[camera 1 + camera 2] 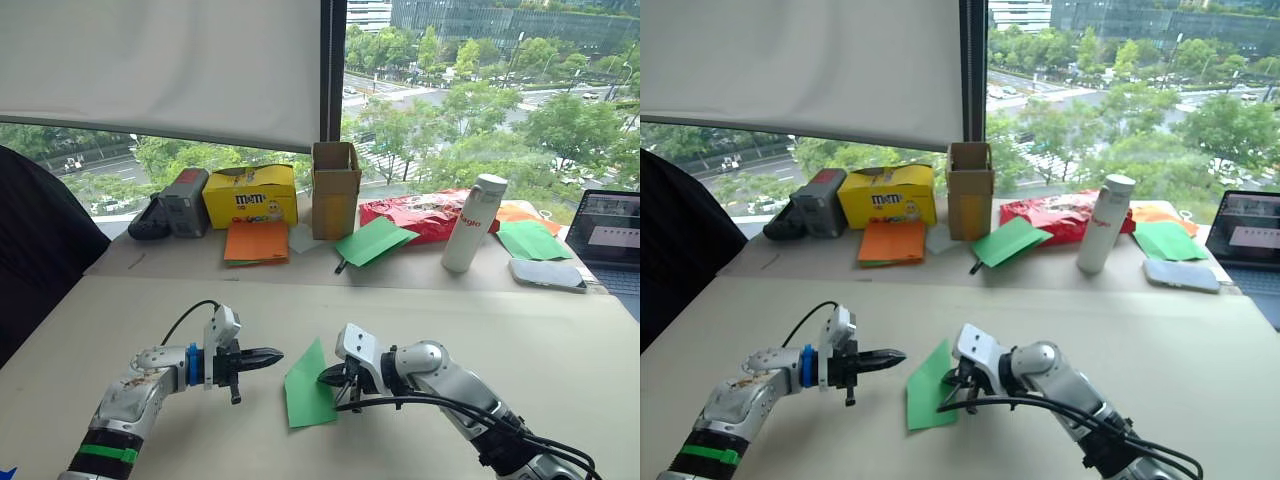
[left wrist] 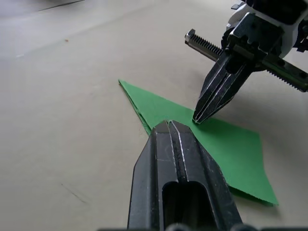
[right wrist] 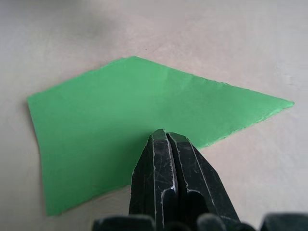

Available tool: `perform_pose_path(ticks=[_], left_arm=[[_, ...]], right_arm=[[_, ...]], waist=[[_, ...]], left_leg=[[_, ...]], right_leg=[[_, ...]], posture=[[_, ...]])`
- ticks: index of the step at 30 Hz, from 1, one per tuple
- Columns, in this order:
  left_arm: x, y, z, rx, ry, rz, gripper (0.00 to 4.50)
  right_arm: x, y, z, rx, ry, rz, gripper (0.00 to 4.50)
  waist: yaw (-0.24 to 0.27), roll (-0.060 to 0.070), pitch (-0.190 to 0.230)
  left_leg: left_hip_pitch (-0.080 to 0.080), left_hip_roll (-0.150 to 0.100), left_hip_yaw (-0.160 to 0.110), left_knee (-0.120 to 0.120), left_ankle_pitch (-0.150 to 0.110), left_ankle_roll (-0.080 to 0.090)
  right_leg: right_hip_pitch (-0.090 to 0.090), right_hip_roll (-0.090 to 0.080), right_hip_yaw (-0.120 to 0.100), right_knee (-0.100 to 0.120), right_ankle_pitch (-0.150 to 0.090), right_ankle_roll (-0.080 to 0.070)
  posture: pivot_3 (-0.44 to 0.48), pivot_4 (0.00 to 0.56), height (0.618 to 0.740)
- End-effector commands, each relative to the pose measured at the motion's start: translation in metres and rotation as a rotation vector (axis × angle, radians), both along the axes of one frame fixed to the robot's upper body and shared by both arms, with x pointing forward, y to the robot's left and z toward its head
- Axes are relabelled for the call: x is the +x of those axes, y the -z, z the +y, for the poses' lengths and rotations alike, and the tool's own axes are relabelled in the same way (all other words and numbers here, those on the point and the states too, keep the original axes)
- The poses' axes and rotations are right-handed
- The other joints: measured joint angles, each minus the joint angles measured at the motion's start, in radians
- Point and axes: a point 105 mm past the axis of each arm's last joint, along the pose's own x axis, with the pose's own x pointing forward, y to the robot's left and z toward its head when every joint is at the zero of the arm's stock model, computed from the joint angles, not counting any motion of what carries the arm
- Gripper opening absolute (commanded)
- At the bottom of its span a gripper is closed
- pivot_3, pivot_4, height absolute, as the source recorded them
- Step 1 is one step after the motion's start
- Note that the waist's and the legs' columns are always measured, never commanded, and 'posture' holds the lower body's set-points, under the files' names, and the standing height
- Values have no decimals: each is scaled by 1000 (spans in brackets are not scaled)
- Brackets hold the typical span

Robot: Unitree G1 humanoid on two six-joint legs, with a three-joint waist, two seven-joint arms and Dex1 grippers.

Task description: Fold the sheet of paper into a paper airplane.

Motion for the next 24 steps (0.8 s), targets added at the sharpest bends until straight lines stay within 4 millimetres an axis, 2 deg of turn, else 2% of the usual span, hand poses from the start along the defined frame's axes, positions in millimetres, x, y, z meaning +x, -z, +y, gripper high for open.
perform_pose_path(ticks=[1, 4, 7, 14, 16, 19, 24], left_arm=[[15, -12, -6, 26, -37, 20, 13], [26, -18, -13, 42, -51, 107, 13], [27, -23, -19, 59, -9, 242, 13], [32, -40, -27, 7, 52, 335, 13], [39, -34, -25, 36, 8, 369, 540], [37, -29, -26, 68, 40, 422, 1433], [31, -42, -49, 7, 113, 539, 3195]], right_arm=[[6, -25, -5, 5, -20, -91, 0], [6, -33, -7, -10, -46, -130, 0], [3, -40, -7, -9, -56, -168, 0], [1, -45, -11, -27, -30, -202, 0], [0, -47, -16, -32, -17, -205, 0], [-1, -48, -23, -41, -4, -209, 0], [-5, -46, -23, -28, -10, -202, 0]], waist=[[1, 0, 1], [0, -2, 2], [-3, -2, 3], [-4, -1, 4], [-1, -1, 4], [0, -1, 4], [0, -2, 5]], left_leg=[[0, 0, 0, 0, 0, 0], [0, 0, 0, 0, 0, 0], [0, 0, -1, -1, 0, 0], [0, 1, -1, -1, 0, 0], [0, 1, -1, -1, 0, 0], [0, -1, -1, -1, 0, 0], [-1, -1, -1, 0, 0, 0]], right_leg=[[0, 0, 0, 0, 0, -1], [0, 0, 0, -1, 1, -2], [0, 1, 0, 0, 1, -1], [0, 2, 0, 0, 0, 0], [0, 2, 0, 0, 0, 0], [0, 1, 0, 0, 0, 0], [0, 1, 0, -1, 0, 0]], posture=[[0, 150, 656], [0, 150, 656], [0, 150, 656], [0, 150, 656], [0, 150, 656], [0, 150, 656], [0, 150, 656]])
